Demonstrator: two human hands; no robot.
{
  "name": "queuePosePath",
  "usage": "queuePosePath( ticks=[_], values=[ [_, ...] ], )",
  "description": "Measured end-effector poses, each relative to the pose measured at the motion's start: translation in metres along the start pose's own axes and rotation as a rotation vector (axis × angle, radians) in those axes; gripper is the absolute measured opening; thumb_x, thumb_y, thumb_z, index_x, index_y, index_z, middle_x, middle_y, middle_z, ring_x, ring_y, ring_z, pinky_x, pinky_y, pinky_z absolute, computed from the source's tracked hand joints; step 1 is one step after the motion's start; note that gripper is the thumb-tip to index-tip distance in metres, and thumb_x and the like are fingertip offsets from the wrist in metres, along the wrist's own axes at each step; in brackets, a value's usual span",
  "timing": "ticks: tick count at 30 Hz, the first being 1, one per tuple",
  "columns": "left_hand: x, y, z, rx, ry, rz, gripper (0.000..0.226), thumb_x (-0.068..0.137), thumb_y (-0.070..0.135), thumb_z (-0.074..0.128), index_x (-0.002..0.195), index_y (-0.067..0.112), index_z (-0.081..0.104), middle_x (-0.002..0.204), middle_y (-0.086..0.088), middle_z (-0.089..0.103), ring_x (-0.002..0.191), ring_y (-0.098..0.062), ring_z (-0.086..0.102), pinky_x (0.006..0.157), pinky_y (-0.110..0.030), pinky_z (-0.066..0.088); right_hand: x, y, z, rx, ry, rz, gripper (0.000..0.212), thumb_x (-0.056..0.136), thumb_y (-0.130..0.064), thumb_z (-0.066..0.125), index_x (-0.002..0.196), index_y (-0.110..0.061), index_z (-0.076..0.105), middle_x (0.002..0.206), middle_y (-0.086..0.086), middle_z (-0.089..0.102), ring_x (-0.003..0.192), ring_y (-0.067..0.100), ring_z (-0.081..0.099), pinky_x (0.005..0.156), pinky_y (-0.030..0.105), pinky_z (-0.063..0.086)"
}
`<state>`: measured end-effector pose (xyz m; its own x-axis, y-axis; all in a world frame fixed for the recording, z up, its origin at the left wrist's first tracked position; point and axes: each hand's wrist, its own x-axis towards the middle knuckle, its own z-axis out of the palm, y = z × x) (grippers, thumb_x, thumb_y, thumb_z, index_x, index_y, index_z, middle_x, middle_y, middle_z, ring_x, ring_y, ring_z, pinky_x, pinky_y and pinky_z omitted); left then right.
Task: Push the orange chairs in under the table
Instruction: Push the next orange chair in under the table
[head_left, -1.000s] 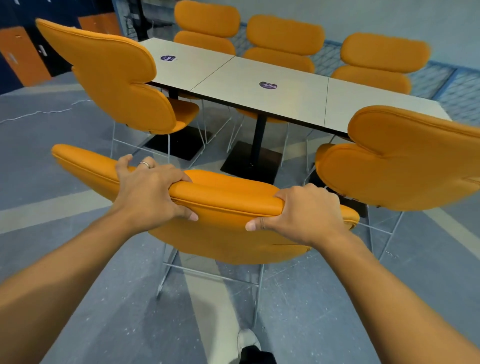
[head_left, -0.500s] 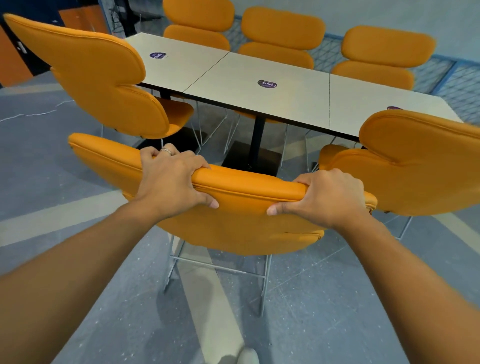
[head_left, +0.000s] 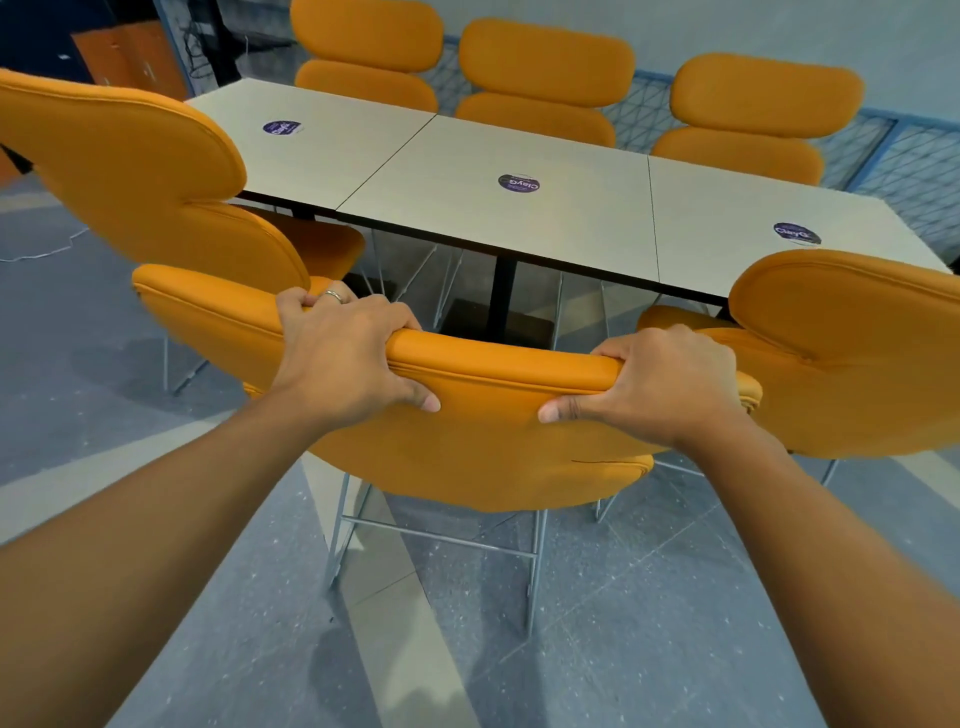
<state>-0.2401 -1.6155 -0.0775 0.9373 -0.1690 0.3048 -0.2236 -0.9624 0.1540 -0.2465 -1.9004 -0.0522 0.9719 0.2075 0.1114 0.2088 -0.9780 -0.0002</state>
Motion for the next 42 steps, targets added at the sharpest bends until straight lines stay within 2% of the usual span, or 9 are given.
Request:
queuePosePath(
  ticks=[5, 10, 15, 18, 23, 27, 30, 35, 42],
  values=[
    [0.053, -0.014, 0.011, 0.006, -0.034, -0.028, 0.063, 0.057, 0.079, 0.066, 0.105, 0.039, 0.06, 0.105, 0.013, 0.061, 0.113, -0.021, 0.043, 0.095, -0.046, 0.022, 0.05, 0.009, 0.008, 0.005, 0.027, -0.002, 0.104, 0.04, -0.108, 0.02, 0.091, -0.033, 0.071, 0.067, -0.011, 0.06, 0.066, 0.009, 0.055, 0.059, 0.027, 0.049],
    [0.096, -0.024, 0.026, -0.002, -0.034, -0.036, 0.064, 0.056, 0.077, 0.069, 0.106, 0.038, 0.061, 0.104, 0.013, 0.061, 0.112, -0.02, 0.042, 0.096, -0.045, 0.021, 0.092, 0.015, 0.015, -0.033, -0.01, -0.001, 0.1, 0.044, -0.106, 0.026, 0.1, -0.037, 0.069, 0.07, -0.012, 0.057, 0.072, 0.013, 0.056, 0.055, 0.024, 0.038],
    [0.145, -0.033, 0.038, -0.02, -0.035, -0.048, 0.063, 0.053, 0.074, 0.073, 0.104, 0.039, 0.062, 0.096, 0.014, 0.058, 0.109, -0.02, 0.041, 0.096, -0.045, 0.02, 0.143, 0.027, 0.022, -0.031, -0.011, 0.006, 0.092, 0.047, -0.107, 0.031, 0.091, -0.035, 0.067, 0.07, -0.011, 0.055, 0.076, 0.016, 0.057, 0.059, 0.027, 0.041],
    [0.171, -0.04, 0.046, -0.033, -0.029, -0.053, 0.063, 0.052, 0.074, 0.074, 0.103, 0.038, 0.062, 0.095, 0.015, 0.058, 0.108, -0.019, 0.041, 0.096, -0.045, 0.02, 0.17, 0.033, 0.025, -0.024, -0.019, -0.002, 0.094, 0.047, -0.107, 0.032, 0.096, -0.035, 0.067, 0.07, -0.012, 0.052, 0.081, 0.017, 0.059, 0.063, 0.029, 0.047],
    [0.204, -0.052, 0.052, -0.045, -0.041, -0.047, 0.063, 0.051, 0.074, 0.074, 0.102, 0.04, 0.061, 0.093, 0.015, 0.057, 0.107, -0.019, 0.041, 0.096, -0.045, 0.021, 0.205, 0.036, 0.027, 0.001, -0.003, -0.017, 0.084, 0.046, -0.107, 0.032, 0.078, -0.033, 0.056, 0.064, -0.012, 0.051, 0.072, 0.014, 0.057, 0.06, 0.027, 0.044],
    [0.229, -0.068, 0.055, -0.062, -0.038, -0.041, 0.064, 0.051, 0.074, 0.074, 0.103, 0.039, 0.061, 0.092, 0.017, 0.053, 0.108, -0.019, 0.041, 0.096, -0.044, 0.02, 0.231, 0.033, 0.026, -0.007, 0.011, 0.003, 0.088, 0.046, -0.106, 0.034, 0.083, -0.032, 0.065, 0.065, -0.011, 0.056, 0.072, 0.014, 0.057, 0.062, 0.029, 0.043],
    [0.243, -0.075, 0.059, -0.052, -0.042, -0.018, 0.066, 0.05, 0.078, 0.07, 0.103, 0.04, 0.062, 0.094, 0.018, 0.055, 0.108, -0.019, 0.042, 0.097, -0.045, 0.021, 0.246, 0.031, 0.028, -0.019, 0.003, 0.028, 0.098, 0.043, -0.108, 0.028, 0.09, -0.033, 0.07, 0.068, -0.012, 0.059, 0.071, 0.013, 0.056, 0.064, 0.029, 0.045],
    [0.266, -0.087, 0.061, -0.074, -0.062, -0.007, 0.067, 0.049, 0.078, 0.07, 0.104, 0.04, 0.063, 0.098, 0.017, 0.059, 0.109, -0.019, 0.042, 0.098, -0.046, 0.02, 0.268, 0.027, 0.028, 0.01, -0.012, 0.058, 0.089, 0.044, -0.106, 0.034, 0.077, -0.03, 0.067, 0.063, -0.01, 0.058, 0.065, 0.009, 0.052, 0.06, 0.026, 0.038],
    [0.289, -0.1, 0.071, -0.07, -0.061, 0.008, 0.069, 0.05, 0.079, 0.069, 0.106, 0.039, 0.063, 0.099, 0.014, 0.061, 0.109, -0.021, 0.043, 0.097, -0.046, 0.021, 0.291, 0.026, 0.037, -0.009, 0.0, 0.069, 0.099, 0.04, -0.108, 0.025, 0.084, -0.031, 0.07, 0.064, -0.011, 0.058, 0.067, 0.01, 0.053, 0.063, 0.028, 0.043]
  ],
)
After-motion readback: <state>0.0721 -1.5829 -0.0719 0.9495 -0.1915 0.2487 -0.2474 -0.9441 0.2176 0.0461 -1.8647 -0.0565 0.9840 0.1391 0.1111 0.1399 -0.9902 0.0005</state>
